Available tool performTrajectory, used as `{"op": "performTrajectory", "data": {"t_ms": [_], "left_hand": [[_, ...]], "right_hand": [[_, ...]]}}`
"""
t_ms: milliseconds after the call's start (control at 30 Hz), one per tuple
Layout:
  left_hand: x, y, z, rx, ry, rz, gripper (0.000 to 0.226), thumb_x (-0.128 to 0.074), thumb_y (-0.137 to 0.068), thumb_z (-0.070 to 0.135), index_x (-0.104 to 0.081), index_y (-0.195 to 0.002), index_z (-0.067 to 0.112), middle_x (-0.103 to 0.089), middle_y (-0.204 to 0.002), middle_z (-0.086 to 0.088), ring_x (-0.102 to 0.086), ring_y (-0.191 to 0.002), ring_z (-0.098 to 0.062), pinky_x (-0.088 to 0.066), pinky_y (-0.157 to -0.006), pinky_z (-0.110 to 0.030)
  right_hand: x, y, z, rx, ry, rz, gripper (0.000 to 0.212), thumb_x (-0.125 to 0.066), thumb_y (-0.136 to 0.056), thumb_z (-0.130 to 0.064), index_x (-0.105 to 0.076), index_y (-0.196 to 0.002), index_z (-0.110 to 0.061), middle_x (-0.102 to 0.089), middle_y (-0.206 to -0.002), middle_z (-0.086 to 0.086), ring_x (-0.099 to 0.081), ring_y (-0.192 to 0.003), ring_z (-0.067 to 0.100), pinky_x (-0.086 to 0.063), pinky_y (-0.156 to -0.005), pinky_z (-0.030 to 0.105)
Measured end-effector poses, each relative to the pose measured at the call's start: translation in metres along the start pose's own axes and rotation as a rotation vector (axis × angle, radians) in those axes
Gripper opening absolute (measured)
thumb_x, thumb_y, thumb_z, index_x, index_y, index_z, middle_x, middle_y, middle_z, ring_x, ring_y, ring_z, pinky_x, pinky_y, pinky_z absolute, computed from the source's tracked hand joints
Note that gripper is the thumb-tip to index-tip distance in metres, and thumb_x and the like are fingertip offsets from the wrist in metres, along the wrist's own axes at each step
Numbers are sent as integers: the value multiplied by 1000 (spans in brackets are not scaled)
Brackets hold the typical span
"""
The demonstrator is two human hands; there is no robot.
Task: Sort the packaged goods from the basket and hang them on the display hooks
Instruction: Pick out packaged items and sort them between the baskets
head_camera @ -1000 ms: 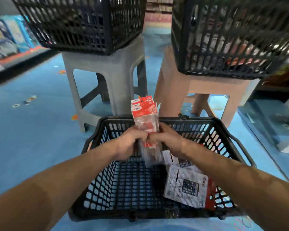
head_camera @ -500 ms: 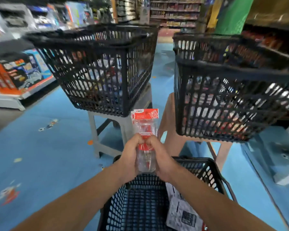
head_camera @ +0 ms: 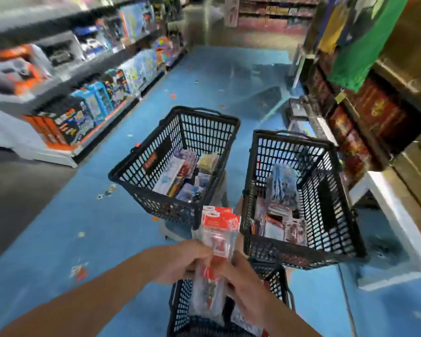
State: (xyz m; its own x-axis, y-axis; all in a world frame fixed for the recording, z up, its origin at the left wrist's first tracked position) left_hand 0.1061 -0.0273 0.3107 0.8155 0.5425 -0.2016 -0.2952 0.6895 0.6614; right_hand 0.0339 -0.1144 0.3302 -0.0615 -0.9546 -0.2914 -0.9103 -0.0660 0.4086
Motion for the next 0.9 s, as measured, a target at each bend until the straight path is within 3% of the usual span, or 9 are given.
{"op": "performTrajectory", "data": {"t_ms": [100, 200, 333, 433, 500, 633, 733, 800, 900], "left_hand": [[-6, 32, 56, -15, 5, -68, 48, -66, -68, 17, -52, -112, 5, -54, -109, -21, -54, -102, -28, -46, -94, -37], [2, 58, 116, -47, 25, -18, 35, -64, -68, 9, -54, -101, 3, -55, -104, -17, -54, -99, -27, -47, -93, -35], [24, 76, 182, -119, -14, 48, 62, -79, -50, 17, -57, -107, 6, -62, -103, -14, -58, -101, -29, -48, -97, -44], [48, 78, 220, -172, -25, 100, 50, -72, -58, 13, -55, -104, 5, -57, -107, -15, -55, -105, -30, -48, -108, -50], [74, 72, 241, -216, 9, 163, 40, -67, -62, 11, -56, -100, 6, -56, -106, -14, -53, -103, -29, -47, -106, -44], [140, 42, 267, -231, 52, 276, 21, -65, -70, 8, -59, -90, 4, -57, -104, -13, -55, -96, -27, -50, -95, -41], [181, 4, 271, -200, 64, 282, 6, -55, -83, 1, -57, -87, 5, -57, -93, -10, -55, -80, -20, -50, -73, -31], [208, -27, 256, -131, 19, 282, 7, -54, -83, 0, -57, -80, 6, -60, -85, -11, -55, -69, -19, -48, -59, -26], [237, -71, 217, -8, -69, 236, 6, -64, -79, 6, -61, -84, 5, -61, -93, -18, -52, -77, -27, -44, -60, -30]], "right_hand": [[-12, 12, -62, 22, 3, 4, 40, -74, -91, -18, -61, -128, -22, -75, -116, 7, -71, -111, 27, -61, -88, 36], [-20, 11, -122, 60, 28, -20, 42, -73, -92, -22, -61, -132, -21, -73, -121, 6, -69, -115, 25, -53, -103, 44], [-24, -10, -181, 144, 20, -15, 37, -66, -96, -21, -63, -132, -15, -69, -125, 15, -66, -118, 34, -49, -107, 52], [-26, -42, -212, 150, 4, -14, 45, -71, -93, -23, -59, -135, -9, -70, -125, 15, -67, -118, 35, -44, -111, 57], [-27, -71, -227, 123, 16, -11, 47, -74, -91, -26, -61, -133, -9, -71, -124, 12, -66, -119, 33, -42, -112, 57], [-23, -132, -254, 63, 36, 74, 26, -70, -92, -21, -70, -115, -8, -77, -108, 3, -72, -94, 15, -48, -85, 35], [-17, -186, -248, -15, 21, 144, 6, -69, -92, -16, -71, -96, -13, -75, -84, -6, -69, -73, 6, -42, -71, 29], [-11, -223, -226, -94, 5, 200, 7, -69, -86, -9, -64, -81, -11, -64, -75, -4, -59, -69, 11, -37, -68, 30], [-3, -263, -180, -244, -67, 331, 10, -67, -75, -7, -60, -80, -10, -52, -77, 3, -48, -75, 19, -35, -63, 32]]}}
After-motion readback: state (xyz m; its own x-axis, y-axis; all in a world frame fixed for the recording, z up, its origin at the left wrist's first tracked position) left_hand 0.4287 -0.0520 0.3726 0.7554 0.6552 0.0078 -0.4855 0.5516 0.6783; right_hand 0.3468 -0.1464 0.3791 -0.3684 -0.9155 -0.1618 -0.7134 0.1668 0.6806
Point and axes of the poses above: each hand's wrist, its own y-axis away from the middle knuckle, its own x-axis out of the back of the hand, z = x × y, the point moved 8 cm from there along -y, towards the middle knuckle
